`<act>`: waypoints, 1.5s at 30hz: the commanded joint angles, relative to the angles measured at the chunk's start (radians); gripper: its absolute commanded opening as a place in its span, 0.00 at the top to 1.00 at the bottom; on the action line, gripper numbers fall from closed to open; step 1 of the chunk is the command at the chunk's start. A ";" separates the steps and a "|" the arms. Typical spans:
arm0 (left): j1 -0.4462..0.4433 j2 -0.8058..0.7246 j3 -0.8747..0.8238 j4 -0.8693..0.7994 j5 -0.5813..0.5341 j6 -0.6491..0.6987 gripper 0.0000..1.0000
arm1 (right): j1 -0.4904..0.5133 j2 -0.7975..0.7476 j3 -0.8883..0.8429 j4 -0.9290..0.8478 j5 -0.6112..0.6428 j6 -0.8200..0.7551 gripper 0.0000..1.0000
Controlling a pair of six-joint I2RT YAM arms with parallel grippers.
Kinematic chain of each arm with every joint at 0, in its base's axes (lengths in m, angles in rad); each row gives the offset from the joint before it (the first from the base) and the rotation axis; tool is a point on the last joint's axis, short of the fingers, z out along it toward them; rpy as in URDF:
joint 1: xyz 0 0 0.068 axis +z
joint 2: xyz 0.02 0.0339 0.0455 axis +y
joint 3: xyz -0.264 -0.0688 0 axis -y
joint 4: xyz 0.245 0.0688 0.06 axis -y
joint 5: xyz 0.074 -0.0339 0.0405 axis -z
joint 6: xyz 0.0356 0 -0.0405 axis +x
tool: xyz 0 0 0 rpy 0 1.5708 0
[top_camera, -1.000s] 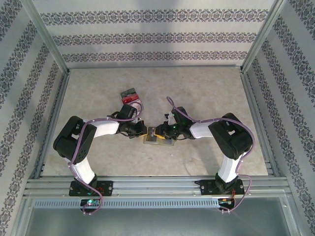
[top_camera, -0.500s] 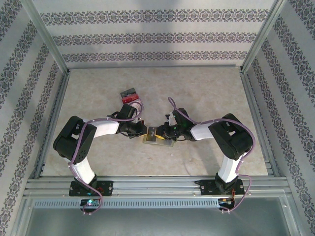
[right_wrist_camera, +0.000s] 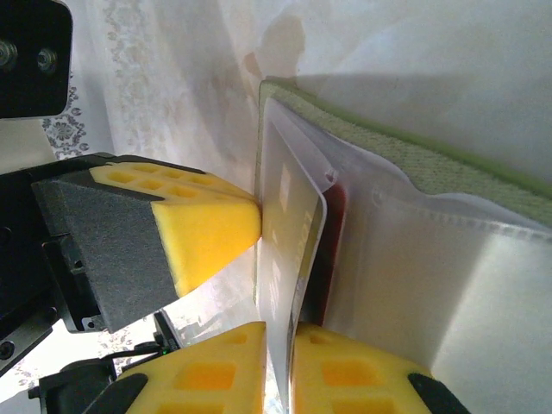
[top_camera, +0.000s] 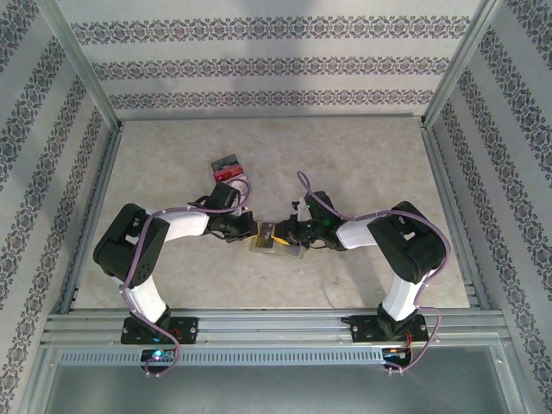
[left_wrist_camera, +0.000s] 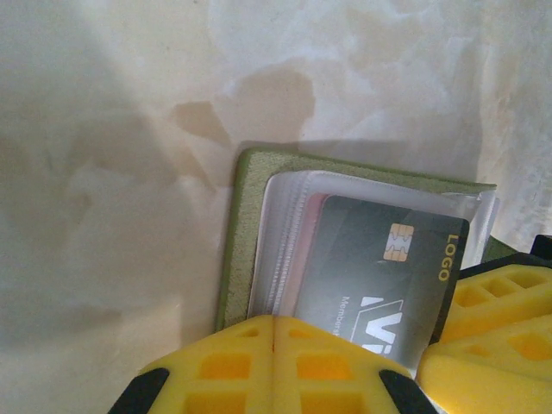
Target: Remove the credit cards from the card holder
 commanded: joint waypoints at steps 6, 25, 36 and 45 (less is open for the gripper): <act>-0.015 0.038 -0.002 -0.079 -0.063 0.029 0.99 | -0.009 -0.029 -0.020 0.038 -0.017 0.003 0.87; -0.014 0.048 0.007 -0.093 -0.075 0.034 0.99 | -0.036 -0.061 -0.065 -0.011 0.004 -0.014 0.93; -0.014 0.050 -0.003 -0.088 -0.081 0.031 1.00 | -0.044 -0.060 -0.091 -0.013 0.008 -0.016 0.92; -0.015 -0.008 0.000 -0.015 0.003 -0.012 0.98 | -0.041 -0.034 -0.084 0.000 0.004 -0.015 0.93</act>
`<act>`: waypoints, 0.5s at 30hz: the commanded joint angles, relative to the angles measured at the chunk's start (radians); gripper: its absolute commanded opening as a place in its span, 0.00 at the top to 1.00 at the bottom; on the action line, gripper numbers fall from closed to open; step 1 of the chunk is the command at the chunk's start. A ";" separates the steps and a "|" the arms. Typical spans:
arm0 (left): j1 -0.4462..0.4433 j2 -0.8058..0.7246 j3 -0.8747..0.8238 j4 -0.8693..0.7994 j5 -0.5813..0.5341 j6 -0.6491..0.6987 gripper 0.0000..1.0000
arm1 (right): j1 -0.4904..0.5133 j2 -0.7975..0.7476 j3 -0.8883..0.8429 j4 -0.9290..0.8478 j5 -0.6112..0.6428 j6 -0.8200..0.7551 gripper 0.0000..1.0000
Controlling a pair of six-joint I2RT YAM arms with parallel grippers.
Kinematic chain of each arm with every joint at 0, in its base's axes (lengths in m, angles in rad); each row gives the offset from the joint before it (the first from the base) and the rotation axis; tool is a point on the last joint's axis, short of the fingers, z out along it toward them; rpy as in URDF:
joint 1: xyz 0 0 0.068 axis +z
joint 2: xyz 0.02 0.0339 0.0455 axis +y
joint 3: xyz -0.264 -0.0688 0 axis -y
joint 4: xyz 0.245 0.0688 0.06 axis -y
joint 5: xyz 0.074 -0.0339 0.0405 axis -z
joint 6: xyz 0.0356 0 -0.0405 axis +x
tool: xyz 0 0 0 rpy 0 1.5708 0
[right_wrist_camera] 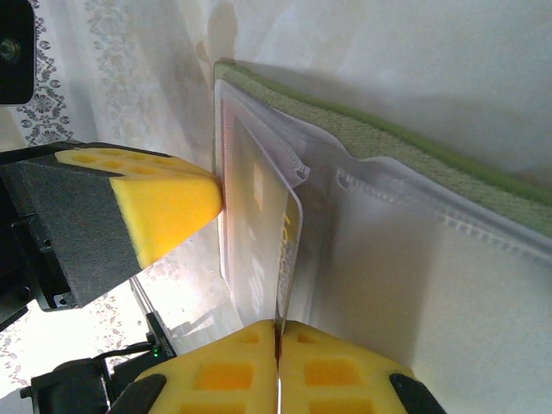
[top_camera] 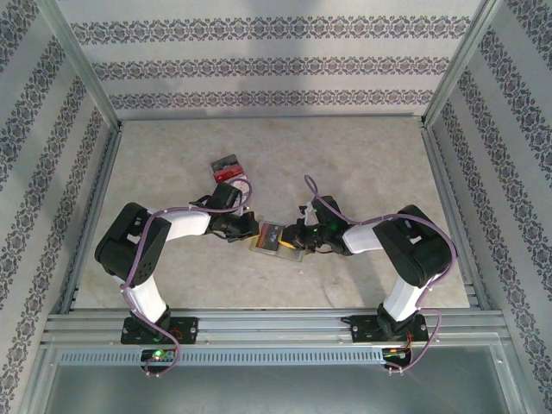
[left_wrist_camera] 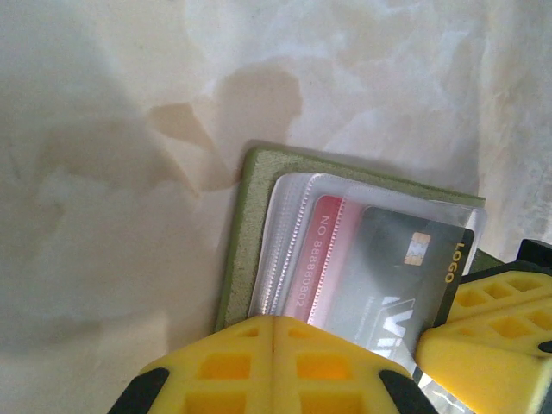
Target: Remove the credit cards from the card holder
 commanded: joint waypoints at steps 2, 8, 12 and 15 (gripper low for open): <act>-0.007 -0.036 0.001 -0.023 0.004 -0.014 0.98 | -0.009 0.012 -0.005 -0.003 0.000 -0.014 0.93; -0.016 -0.045 0.033 -0.013 0.055 -0.017 0.98 | -0.007 0.020 -0.003 0.000 0.001 -0.016 0.93; -0.032 -0.014 0.059 -0.009 0.057 -0.017 0.98 | -0.007 0.022 -0.003 0.000 0.000 -0.015 0.93; -0.033 0.011 0.073 -0.019 0.045 -0.006 0.98 | -0.006 0.023 -0.002 0.000 0.000 -0.016 0.93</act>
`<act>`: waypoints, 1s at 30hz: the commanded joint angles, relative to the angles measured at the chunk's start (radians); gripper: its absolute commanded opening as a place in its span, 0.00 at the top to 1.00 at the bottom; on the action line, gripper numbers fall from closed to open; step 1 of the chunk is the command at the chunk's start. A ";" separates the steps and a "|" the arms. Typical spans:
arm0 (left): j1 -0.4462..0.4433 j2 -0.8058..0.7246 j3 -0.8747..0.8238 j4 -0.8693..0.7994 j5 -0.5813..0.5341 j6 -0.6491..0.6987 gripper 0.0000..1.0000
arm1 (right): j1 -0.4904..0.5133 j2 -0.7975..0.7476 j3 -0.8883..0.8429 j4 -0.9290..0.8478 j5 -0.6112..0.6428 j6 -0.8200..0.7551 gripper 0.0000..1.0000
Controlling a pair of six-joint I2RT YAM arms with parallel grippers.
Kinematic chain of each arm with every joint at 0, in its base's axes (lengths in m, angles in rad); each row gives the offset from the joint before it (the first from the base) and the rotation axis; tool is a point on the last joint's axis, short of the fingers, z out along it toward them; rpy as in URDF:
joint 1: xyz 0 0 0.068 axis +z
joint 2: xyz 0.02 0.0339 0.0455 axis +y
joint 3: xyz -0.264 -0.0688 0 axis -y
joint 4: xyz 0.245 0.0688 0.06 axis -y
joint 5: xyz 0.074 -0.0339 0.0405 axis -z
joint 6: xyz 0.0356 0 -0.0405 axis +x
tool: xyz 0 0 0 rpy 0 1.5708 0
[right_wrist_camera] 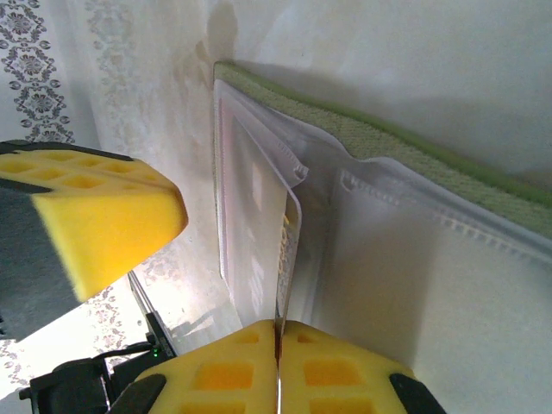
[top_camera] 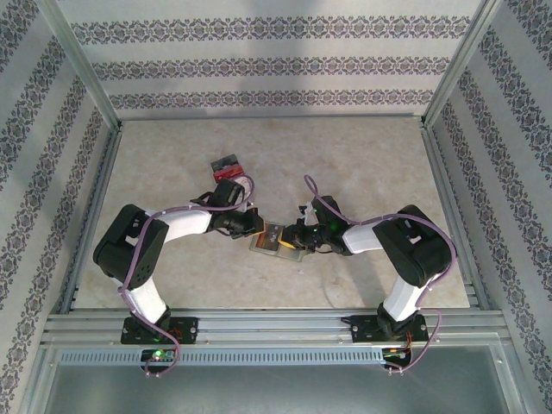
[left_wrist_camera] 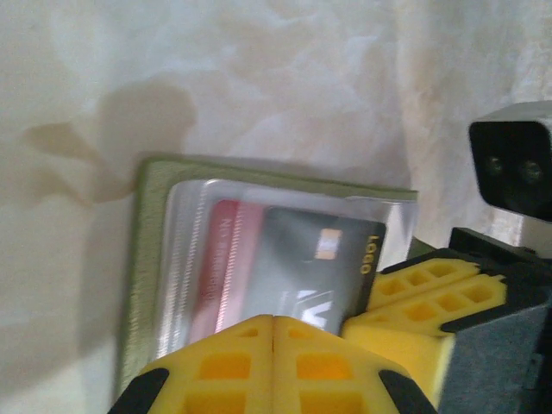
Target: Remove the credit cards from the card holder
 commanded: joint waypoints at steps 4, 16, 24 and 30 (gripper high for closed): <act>-0.012 0.060 0.063 -0.060 -0.006 0.031 0.98 | -0.006 0.019 -0.002 -0.005 0.000 -0.018 0.93; -0.010 0.079 0.042 -0.042 -0.037 0.019 0.99 | 0.000 0.033 0.010 -0.005 0.001 -0.015 0.93; -0.011 0.092 0.031 -0.045 -0.059 0.030 0.99 | 0.003 0.042 0.014 -0.005 0.000 -0.014 0.93; -0.014 0.116 0.032 -0.073 -0.085 0.046 0.99 | 0.004 0.038 0.016 -0.006 0.000 -0.013 0.93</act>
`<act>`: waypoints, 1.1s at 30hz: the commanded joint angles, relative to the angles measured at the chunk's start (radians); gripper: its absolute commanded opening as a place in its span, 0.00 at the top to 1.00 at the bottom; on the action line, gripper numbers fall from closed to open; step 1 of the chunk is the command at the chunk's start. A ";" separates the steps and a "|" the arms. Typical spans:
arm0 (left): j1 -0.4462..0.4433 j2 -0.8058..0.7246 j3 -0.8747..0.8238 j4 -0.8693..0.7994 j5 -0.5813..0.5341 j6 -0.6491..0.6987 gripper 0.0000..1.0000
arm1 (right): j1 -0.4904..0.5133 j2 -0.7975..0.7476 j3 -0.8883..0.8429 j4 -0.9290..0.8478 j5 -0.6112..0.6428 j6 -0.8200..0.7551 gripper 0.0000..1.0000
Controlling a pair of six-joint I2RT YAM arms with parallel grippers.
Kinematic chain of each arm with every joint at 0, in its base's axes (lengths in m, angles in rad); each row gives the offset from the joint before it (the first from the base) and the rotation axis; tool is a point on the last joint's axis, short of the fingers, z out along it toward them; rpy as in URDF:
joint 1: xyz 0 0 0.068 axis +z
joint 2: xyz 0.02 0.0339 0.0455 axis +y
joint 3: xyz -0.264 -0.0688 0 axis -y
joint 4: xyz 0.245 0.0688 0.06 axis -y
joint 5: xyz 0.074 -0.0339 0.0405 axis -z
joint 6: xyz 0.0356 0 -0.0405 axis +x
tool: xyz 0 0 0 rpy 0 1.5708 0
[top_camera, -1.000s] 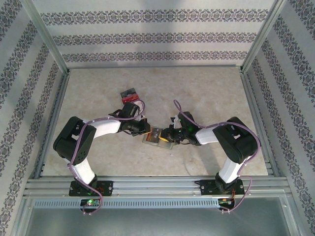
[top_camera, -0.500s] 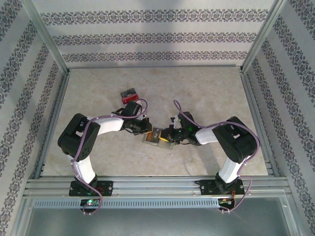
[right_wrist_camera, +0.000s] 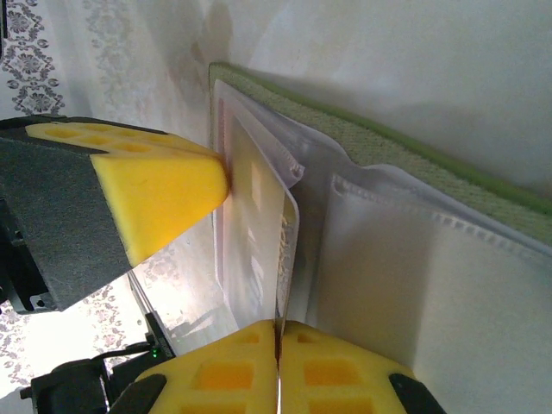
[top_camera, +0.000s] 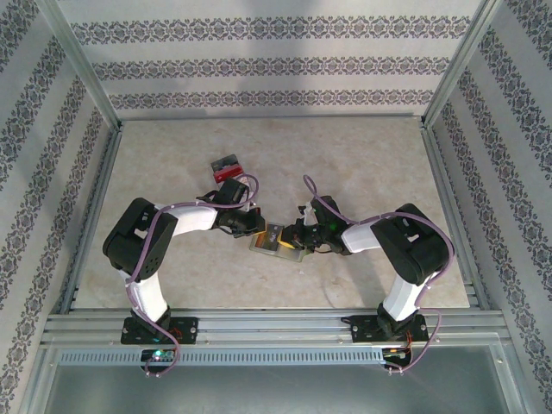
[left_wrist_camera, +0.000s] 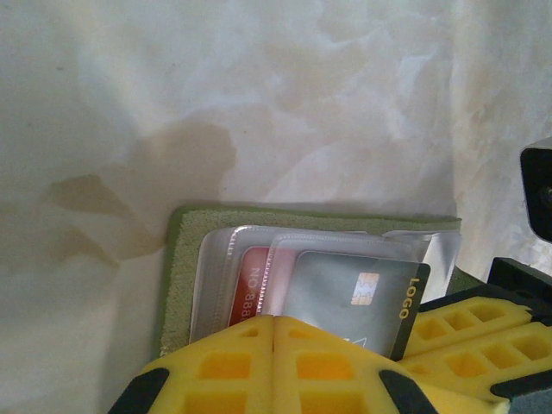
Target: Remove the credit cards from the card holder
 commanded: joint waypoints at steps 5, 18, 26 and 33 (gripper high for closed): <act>-0.010 0.036 -0.026 -0.073 -0.056 0.040 0.99 | 0.005 0.013 0.012 -0.022 0.006 -0.011 0.93; -0.011 0.043 -0.031 -0.105 -0.091 0.058 0.99 | 0.005 -0.002 0.006 -0.040 0.009 -0.009 0.94; -0.011 0.051 -0.031 -0.101 -0.091 0.060 1.00 | 0.003 -0.018 -0.008 -0.057 0.014 -0.016 0.95; -0.011 0.056 -0.031 -0.106 -0.096 0.063 1.00 | -0.001 -0.034 -0.031 -0.059 0.023 -0.017 0.93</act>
